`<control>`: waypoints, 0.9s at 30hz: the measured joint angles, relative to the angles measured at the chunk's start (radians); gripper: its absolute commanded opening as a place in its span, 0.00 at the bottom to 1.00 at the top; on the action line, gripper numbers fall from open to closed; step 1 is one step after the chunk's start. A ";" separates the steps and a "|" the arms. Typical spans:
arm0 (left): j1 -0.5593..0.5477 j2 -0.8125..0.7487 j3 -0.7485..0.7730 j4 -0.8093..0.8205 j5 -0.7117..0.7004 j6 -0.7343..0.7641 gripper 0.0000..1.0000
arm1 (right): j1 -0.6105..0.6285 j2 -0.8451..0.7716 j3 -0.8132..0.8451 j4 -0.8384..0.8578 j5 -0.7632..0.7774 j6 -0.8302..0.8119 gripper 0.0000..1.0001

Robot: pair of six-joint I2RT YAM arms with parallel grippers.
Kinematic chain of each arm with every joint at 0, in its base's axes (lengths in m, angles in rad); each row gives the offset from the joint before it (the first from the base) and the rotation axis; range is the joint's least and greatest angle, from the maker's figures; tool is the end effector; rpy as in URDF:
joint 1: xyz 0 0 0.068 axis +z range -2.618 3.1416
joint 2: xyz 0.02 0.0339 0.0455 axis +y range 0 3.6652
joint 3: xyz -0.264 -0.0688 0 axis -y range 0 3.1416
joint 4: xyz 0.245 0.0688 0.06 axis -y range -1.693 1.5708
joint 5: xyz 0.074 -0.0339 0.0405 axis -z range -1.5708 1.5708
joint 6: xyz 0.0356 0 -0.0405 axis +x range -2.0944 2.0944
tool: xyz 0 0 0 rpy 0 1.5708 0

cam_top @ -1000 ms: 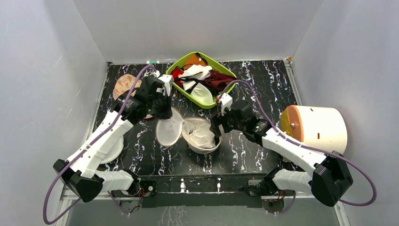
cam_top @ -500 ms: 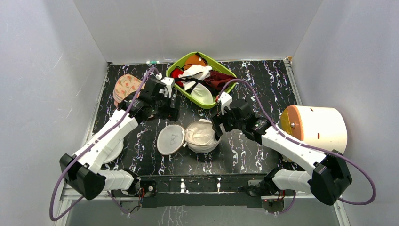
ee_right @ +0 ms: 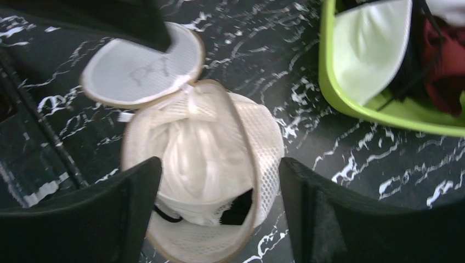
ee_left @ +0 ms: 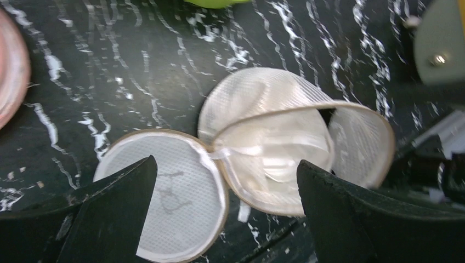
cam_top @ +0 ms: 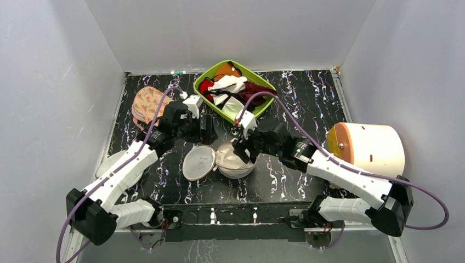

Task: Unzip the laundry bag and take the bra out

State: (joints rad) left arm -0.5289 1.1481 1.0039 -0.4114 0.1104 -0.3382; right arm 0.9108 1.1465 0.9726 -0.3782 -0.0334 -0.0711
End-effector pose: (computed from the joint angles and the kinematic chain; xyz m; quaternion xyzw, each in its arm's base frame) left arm 0.2188 -0.1324 0.3207 0.1098 0.8661 -0.2476 0.4202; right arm 0.1562 0.2032 0.3133 -0.4187 0.7660 0.2120 0.4393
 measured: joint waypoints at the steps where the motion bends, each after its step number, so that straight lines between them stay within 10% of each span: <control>1: 0.010 -0.002 0.000 0.002 -0.031 -0.003 0.98 | 0.014 0.011 0.006 -0.001 0.001 0.014 0.64; 27: 0.051 -0.010 -0.155 0.245 -0.325 0.148 0.98 | 0.138 0.246 -0.041 -0.092 0.353 0.257 0.46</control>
State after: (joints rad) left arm -0.4782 1.1385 0.8490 -0.1669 -0.2142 -0.1898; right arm 1.0489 1.3922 0.9314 -0.4698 0.3199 0.1856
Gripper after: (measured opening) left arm 0.983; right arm 0.554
